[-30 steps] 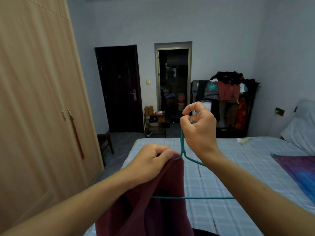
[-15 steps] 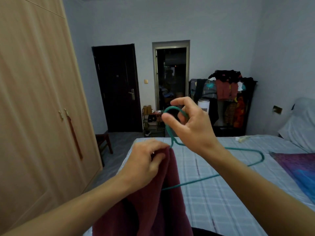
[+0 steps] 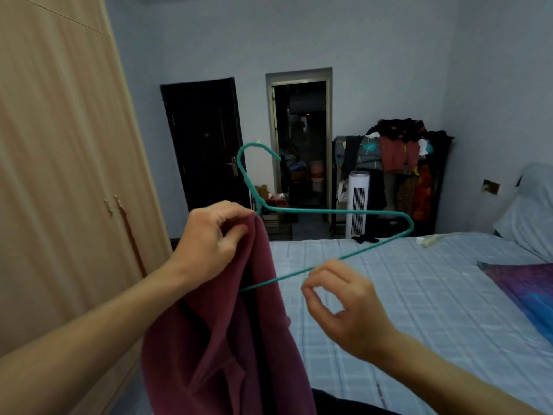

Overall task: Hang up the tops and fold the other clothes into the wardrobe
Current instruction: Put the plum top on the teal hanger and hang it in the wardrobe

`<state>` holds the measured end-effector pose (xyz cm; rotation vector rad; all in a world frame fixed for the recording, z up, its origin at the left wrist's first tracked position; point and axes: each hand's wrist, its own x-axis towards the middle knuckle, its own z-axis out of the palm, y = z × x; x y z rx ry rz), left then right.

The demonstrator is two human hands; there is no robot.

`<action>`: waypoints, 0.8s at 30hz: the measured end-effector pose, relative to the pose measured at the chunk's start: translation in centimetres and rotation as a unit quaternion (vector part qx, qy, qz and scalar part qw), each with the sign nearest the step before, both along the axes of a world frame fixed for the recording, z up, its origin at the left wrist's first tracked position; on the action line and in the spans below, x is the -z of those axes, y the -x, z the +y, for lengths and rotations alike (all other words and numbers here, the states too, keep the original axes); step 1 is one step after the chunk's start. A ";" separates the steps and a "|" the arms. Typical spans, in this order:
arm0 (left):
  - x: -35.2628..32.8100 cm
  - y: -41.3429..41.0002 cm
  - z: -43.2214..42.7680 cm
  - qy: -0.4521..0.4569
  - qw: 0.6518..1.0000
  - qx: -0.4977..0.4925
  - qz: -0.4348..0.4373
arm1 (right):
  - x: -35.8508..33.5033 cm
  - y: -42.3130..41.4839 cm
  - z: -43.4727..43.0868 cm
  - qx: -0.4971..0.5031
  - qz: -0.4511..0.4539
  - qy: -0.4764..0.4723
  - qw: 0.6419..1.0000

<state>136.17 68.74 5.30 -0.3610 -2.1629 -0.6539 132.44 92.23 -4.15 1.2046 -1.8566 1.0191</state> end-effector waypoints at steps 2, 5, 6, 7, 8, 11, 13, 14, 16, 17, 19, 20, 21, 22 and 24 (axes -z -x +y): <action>-1.2 0.1 0.0 -0.001 1.000 -0.001 0.012 | 2.0 0.6 -0.6 0.022 -0.121 -0.045 0.991; -2.9 -0.1 0.0 0.018 0.999 -0.002 0.032 | 4.6 2.6 -1.9 0.077 -0.289 -0.124 0.946; -3.4 -0.2 0.0 0.021 0.999 -0.003 0.035 | 5.4 3.1 -2.6 0.077 -0.321 -0.141 0.933; -3.9 -0.3 0.0 0.021 0.999 -0.005 0.037 | 6.1 3.5 -3.3 0.074 -0.344 -0.154 0.923; -4.2 -0.5 -0.1 0.018 0.999 -0.007 0.039 | 6.8 3.7 -4.0 0.069 -0.363 -0.163 0.915; -4.9 -1.0 -0.3 0.014 0.999 -0.015 0.039 | 8.4 3.4 -6.1 0.025 -0.389 -0.156 0.907; -5.0 -1.4 -0.4 0.012 0.999 -0.016 0.037 | 8.8 2.9 -7.3 -0.027 -0.403 -0.123 0.906; -5.1 -1.5 -0.5 0.010 0.999 -0.017 0.036 | 8.8 2.7 -7.9 -0.050 -0.415 -0.103 0.903; -5.0 -1.8 -0.9 -0.001 0.999 -0.022 0.033 | 8.8 2.7 -8.9 -0.093 -0.442 -0.052 0.891; -5.0 -2.0 -1.1 -0.006 0.999 -0.025 0.032 | 8.7 2.7 -9.2 -0.112 -0.452 -0.024 0.885; -4.8 -2.2 -1.4 -0.014 0.999 -0.028 0.029 | 8.2 2.6 -9.6 -0.129 -0.449 0.005 0.884; -4.7 -2.3 -1.5 -0.018 0.999 -0.028 0.026 | 7.9 2.7 -9.9 -0.135 -0.435 0.001 0.890; -4.6 -2.3 -1.7 -0.021 0.999 -0.026 0.023 | 7.7 2.7 -10.1 -0.140 -0.423 -0.006 0.895; -4.4 -2.4 -1.9 -0.024 0.999 -0.024 0.020 | 7.4 2.7 -10.4 -0.145 -0.417 -0.011 0.897; -4.2 -2.5 -2.2 -0.027 0.999 -0.017 0.014 | 7.2 2.6 -10.9 -0.149 -0.415 0.004 0.898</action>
